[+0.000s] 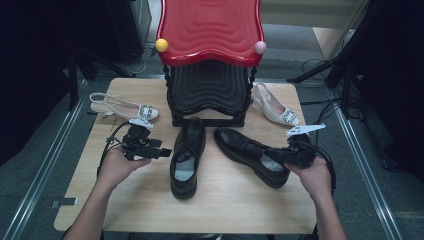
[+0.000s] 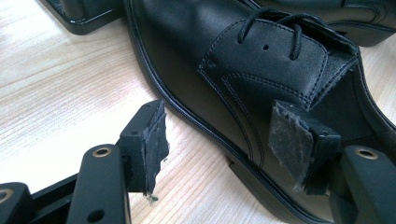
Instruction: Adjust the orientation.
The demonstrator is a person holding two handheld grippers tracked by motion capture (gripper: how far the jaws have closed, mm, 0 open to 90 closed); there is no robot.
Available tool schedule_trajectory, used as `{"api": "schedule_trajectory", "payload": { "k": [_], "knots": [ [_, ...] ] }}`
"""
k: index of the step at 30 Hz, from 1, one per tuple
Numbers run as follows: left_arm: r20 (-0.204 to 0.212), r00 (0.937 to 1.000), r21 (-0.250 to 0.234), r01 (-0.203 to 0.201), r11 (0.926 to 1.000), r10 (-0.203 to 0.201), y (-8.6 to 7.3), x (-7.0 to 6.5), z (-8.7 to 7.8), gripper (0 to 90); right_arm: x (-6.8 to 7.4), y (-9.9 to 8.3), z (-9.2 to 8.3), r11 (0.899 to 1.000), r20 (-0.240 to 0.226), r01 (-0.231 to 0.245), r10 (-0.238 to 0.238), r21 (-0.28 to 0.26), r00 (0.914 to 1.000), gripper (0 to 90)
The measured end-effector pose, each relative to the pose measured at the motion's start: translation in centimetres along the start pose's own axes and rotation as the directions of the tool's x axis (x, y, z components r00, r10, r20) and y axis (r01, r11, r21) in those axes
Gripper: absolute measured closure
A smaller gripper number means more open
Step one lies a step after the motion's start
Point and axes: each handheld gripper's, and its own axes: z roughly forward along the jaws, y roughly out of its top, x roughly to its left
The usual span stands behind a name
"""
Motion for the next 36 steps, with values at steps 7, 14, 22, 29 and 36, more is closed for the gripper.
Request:
{"api": "schedule_trajectory", "payload": {
  "k": [7,14,22,29,36],
  "knots": [
    [-0.009,0.9999,-0.002,0.014,0.9999,-0.014,-0.5,0.0,-0.3,37.3,-1.5,0.0,-0.2,1.000,0.052,-0.013,0.014,-0.009,0.9986,90.0],
    [-0.019,0.9997,-0.007,0.017,0.9998,-0.017,-1.1,-0.1,-0.5,37.3,-3.6,-0.5,0.9,0.998,0.111,-0.038,0.032,0.050,0.9933,90.0],
    [-0.021,0.9996,-0.009,0.017,0.9998,-0.018,-1.5,-0.1,-0.7,37.3,-3.9,-0.4,1.7,0.996,0.083,-0.032,0.025,0.087,0.9962,90.0],
    [-0.022,0.9996,-0.012,0.017,0.9998,-0.017,-1.5,-0.1,-0.6,37.3,-3.7,-0.4,1.8,0.995,0.083,-0.036,0.028,0.090,0.9962,90.0],
    [-0.022,0.9994,-0.018,0.028,0.9994,-0.028,-1.4,0.0,-0.5,37.3,-3.0,-0.3,2.1,0.995,0.056,-0.019,0.014,0.095,0.9984,90.0]
  ]
}}
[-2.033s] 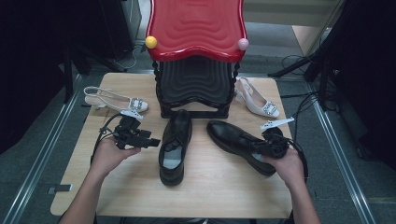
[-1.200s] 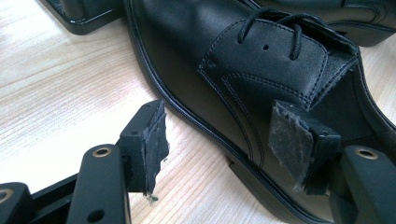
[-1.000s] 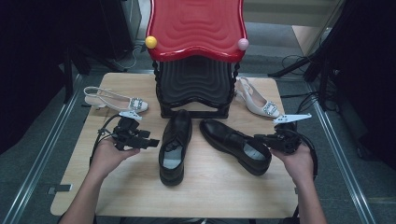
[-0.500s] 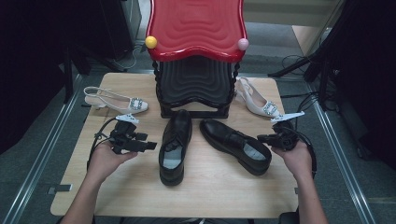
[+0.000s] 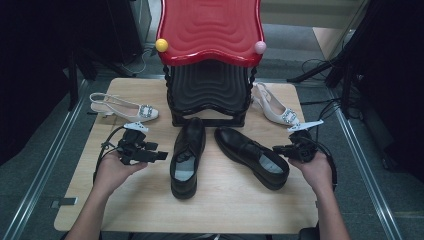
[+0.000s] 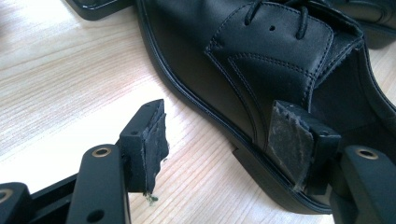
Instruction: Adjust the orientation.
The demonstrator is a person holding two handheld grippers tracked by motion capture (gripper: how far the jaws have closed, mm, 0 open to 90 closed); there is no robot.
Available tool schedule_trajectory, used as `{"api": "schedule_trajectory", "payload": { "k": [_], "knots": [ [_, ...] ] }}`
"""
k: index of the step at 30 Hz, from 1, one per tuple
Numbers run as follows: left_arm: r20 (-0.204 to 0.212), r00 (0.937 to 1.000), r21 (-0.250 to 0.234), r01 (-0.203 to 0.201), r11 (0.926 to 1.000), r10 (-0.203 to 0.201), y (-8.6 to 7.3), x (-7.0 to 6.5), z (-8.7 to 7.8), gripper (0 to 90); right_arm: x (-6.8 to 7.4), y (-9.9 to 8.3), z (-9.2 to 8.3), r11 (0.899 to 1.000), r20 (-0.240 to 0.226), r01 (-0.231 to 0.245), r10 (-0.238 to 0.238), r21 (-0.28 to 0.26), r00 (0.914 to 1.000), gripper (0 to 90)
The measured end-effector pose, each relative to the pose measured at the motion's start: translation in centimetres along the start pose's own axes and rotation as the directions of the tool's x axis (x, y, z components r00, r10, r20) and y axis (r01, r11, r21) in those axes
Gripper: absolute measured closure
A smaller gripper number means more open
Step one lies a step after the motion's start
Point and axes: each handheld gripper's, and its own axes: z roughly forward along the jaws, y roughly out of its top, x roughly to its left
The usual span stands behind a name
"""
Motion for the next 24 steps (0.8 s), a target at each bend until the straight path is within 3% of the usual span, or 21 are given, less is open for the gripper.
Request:
{"api": "schedule_trajectory", "payload": {
  "k": [9,15,24],
  "knots": [
    [0.004,1.0000,0.004,-0.002,1.0000,0.002,0.2,0.0,0.5,37.4,1.0,-0.2,0.3,1.000,-0.042,0.022,-0.022,0.009,0.9989,90.0],
    [0.007,1.0000,0.007,-0.004,1.0000,0.004,0.5,0.2,0.8,37.6,2.9,-0.1,1.0,0.997,-0.059,0.068,-0.066,0.032,0.9961,90.0],
    [0.016,0.9998,0.012,-0.007,0.9999,0.007,0.7,0.3,1.3,37.8,4.4,-0.2,1.3,0.996,-0.089,0.076,-0.073,0.038,0.9934,90.0]
  ]
}}
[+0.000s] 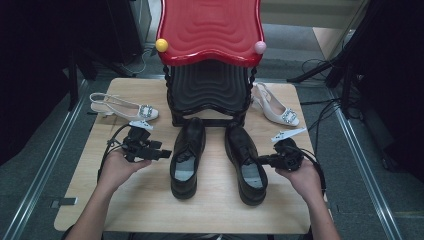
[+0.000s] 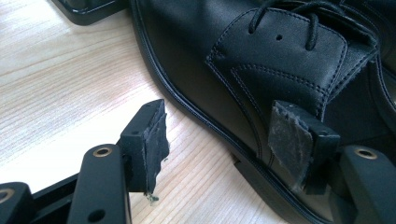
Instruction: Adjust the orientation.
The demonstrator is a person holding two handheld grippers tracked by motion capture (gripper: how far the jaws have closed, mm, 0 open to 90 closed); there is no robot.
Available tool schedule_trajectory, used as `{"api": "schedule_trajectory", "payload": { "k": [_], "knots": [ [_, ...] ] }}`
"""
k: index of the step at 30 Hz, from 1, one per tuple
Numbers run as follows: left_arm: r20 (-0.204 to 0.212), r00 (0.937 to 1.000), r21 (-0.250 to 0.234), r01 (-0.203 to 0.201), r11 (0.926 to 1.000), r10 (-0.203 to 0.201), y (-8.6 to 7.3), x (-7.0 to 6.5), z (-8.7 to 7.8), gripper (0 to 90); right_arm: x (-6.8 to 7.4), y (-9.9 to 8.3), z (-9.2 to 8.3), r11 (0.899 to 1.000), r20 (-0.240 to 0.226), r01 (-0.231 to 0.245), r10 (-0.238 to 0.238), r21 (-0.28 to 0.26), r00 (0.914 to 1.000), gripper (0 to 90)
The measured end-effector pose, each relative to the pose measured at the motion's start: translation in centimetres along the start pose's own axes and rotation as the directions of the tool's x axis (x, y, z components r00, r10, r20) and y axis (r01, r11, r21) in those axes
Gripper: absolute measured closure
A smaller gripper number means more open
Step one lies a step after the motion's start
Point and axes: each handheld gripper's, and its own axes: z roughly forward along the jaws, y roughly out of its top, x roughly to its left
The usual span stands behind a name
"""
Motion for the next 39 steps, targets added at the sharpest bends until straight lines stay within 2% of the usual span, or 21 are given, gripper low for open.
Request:
{"api": "schedule_trajectory", "payload": {
  "k": [9,17,20,24,25,26,27,28,29,31,32,33,39],
  "knots": [
    [0.001,1.0000,-0.002,-0.006,1.0000,0.006,0.3,0.0,0.1,38.8,1.1,0.0,0.6,1.000,-0.043,0.008,-0.008,0.000,0.9990,90.0],
    [-0.002,1.0000,-0.003,-0.005,1.0000,0.005,0.4,0.0,0.2,39.3,3.4,0.7,2.1,0.999,-0.110,0.045,-0.046,-0.005,0.9929,90.0],
    [-0.001,1.0000,-0.005,-0.002,1.0000,0.002,0.3,0.1,0.2,40.0,3.8,0.9,2.4,0.998,-0.117,0.057,-0.058,-0.007,0.9915,90.0],
    [-0.007,1.0000,0.007,-0.001,1.0000,0.001,0.3,0.2,0.3,48.9,3.3,0.8,2.4,1.000,-0.103,0.021,-0.022,-0.013,0.9945,90.0],
    [-0.006,1.0000,0.017,0.006,0.9998,-0.006,0.3,0.3,0.4,51.5,2.7,0.6,2.4,1.000,-0.049,-0.010,0.010,0.000,0.9987,90.0],
    [-0.011,0.9999,0.021,0.006,0.9998,-0.005,0.2,0.4,0.5,55.3,2.3,0.5,2.5,1.000,-0.033,-0.025,0.025,0.008,0.9991,90.0],
    [-0.011,0.9999,0.021,0.006,0.9998,-0.005,0.2,0.4,0.5,61.5,2.3,0.5,2.5,1.000,-0.033,-0.025,0.025,0.008,0.9991,90.0],
    [-0.011,0.9998,0.017,0.016,0.9997,-0.016,0.2,0.5,0.7,65.9,1.6,0.3,2.9,0.998,-0.025,-0.061,0.061,0.016,0.9978,90.0],
    [-0.011,0.9998,0.017,0.016,0.9997,-0.016,0.2,0.5,0.7,71.8,1.4,0.2,3.0,0.997,-0.043,-0.071,0.072,0.011,0.9965,90.0],
    [0.019,0.9992,0.015,0.036,0.9992,-0.037,0.2,0.6,1.0,81.1,1.3,0.3,3.1,0.997,-0.049,-0.074,0.074,0.012,0.9960,90.0],
    [0.025,0.9989,0.022,0.038,0.9990,-0.039,0.2,0.5,1.3,81.1,1.3,0.3,3.1,0.997,-0.049,-0.074,0.074,0.012,0.9960,90.0],
    [0.022,0.9992,0.030,0.032,0.9990,-0.033,0.2,0.4,1.5,86.4,1.5,0.4,3.3,0.997,-0.041,-0.077,0.078,0.015,0.9961,90.0],
    [0.027,0.9982,0.036,0.052,0.9980,-0.053,0.0,0.7,2.1,87.3,1.6,0.6,3.6,0.998,-0.037,-0.068,0.068,0.009,0.9970,90.0]
  ]
}}
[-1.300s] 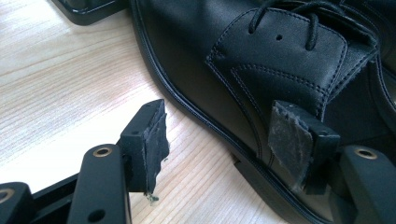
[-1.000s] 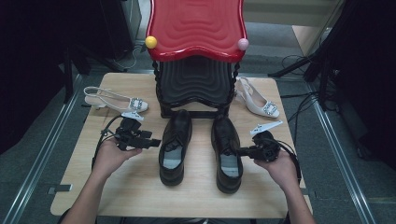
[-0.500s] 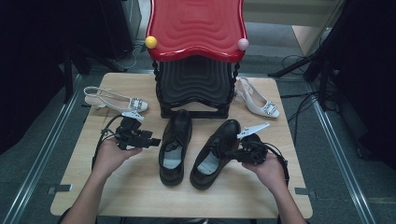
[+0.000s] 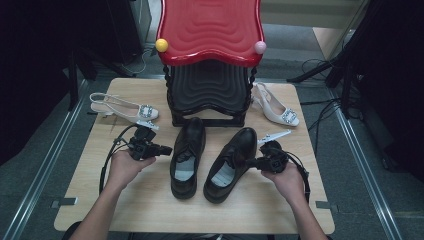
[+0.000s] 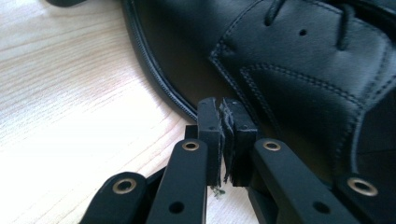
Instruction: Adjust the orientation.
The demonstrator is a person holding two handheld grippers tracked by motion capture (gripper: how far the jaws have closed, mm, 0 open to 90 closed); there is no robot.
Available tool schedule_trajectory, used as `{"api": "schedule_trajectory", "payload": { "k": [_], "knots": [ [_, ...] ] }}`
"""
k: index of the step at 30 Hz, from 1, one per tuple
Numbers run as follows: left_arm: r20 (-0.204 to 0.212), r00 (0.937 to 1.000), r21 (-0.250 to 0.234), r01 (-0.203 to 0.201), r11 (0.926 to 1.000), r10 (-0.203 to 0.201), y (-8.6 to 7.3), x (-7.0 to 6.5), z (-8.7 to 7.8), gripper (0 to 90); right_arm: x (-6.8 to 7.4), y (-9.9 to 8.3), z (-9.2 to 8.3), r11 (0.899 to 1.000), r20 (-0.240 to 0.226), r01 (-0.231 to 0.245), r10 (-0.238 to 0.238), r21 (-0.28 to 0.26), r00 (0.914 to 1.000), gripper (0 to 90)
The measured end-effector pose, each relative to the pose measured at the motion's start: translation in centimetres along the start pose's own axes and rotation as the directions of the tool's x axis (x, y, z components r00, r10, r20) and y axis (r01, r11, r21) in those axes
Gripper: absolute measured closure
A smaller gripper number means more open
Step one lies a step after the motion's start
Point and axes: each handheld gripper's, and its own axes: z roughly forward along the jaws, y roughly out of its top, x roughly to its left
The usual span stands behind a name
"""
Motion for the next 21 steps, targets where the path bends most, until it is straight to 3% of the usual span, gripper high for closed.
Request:
{"api": "schedule_trajectory", "payload": {
  "k": [8,21],
  "knots": [
    [-0.009,0.9998,-0.004,0.019,0.9998,-0.019,-0.6,0.3,0.1,87.1,0.3,1.2,1.0,1.000,-0.009,0.024,-0.024,-0.001,0.9997,90.0],
    [-0.017,0.9996,0.008,0.023,0.9997,-0.023,-1.1,-0.6,1.4,87.3,0.9,2.9,2.5,0.999,-0.023,0.049,-0.049,-0.006,0.9985,90.0]
  ]
}}
